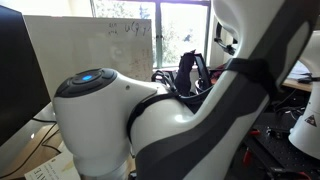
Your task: Put the red object in the bowl
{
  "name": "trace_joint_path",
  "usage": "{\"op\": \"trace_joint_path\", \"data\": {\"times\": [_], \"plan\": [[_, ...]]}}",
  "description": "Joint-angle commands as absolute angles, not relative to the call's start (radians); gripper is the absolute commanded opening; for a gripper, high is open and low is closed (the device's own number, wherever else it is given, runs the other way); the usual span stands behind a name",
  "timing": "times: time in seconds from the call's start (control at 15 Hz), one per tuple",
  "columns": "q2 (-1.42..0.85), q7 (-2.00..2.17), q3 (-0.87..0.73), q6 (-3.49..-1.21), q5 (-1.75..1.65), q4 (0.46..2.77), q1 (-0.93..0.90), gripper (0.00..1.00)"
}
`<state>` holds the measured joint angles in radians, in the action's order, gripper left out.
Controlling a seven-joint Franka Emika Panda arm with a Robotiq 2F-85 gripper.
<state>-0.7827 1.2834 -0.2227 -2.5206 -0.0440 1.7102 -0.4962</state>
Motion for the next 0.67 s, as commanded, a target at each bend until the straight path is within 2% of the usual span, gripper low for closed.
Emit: {"op": "trace_joint_path", "data": {"times": [0.0,0.6], "plan": [[-0.688,1.218,-0.133,-2.653,-0.018,1.856,-0.41,0.0],[-0.598,0.911,0.09,-2.94,0.222,2.101,-0.215,0.0]]}}
